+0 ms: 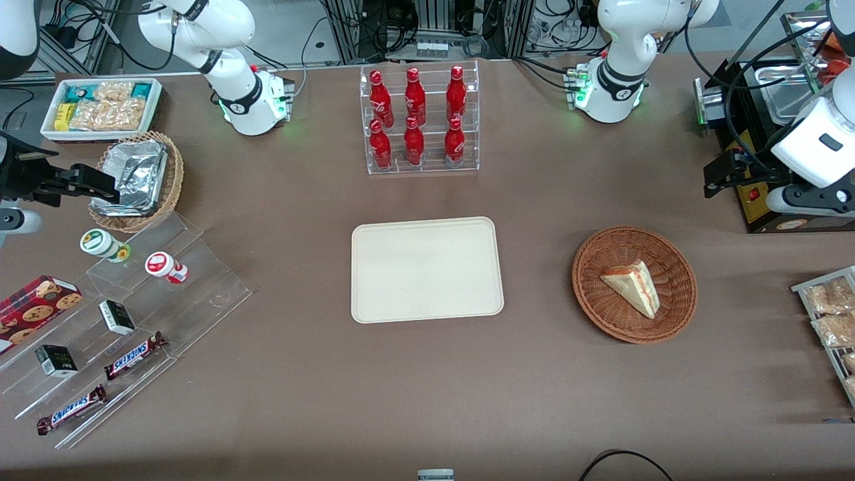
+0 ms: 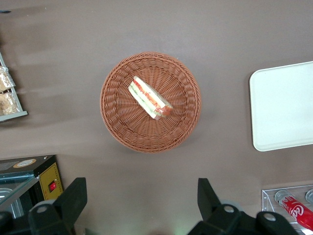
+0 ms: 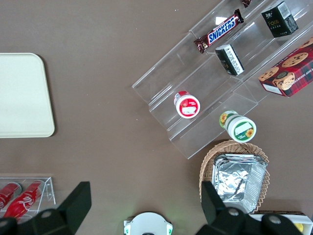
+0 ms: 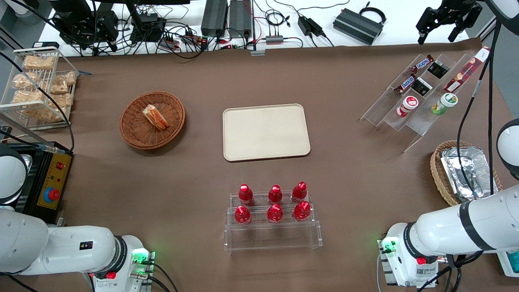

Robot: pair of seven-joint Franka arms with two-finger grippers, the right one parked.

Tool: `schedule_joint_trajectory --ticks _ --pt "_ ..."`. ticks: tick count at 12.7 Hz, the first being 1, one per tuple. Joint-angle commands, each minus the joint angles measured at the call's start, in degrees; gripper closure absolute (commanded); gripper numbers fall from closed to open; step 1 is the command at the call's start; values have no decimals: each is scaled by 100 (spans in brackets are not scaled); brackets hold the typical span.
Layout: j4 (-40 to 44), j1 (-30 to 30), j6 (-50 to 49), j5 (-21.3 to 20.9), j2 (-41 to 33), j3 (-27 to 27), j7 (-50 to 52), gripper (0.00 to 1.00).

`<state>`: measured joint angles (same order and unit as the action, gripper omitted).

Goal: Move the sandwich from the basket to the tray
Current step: 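Move the left gripper over the wicker basket toward the wrapped sandwich, then lower the open left gripper around the sandwich and close it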

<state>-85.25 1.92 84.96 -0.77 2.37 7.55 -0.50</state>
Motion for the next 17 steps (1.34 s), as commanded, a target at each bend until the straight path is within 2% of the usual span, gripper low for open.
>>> schedule_joint_trajectory --ticks 1,5,8,13,17 --pt "18 -7 46 -11 -26 1 24 0" --pt "-79 -7 222 24 105 1 94 0" --pt "-866 -7 966 15 97 1 356 0" --pt "-2151 -25 2435 7 -35 18 1743 0" --pt "-3223 -25 3928 7 -79 27 3430 0"
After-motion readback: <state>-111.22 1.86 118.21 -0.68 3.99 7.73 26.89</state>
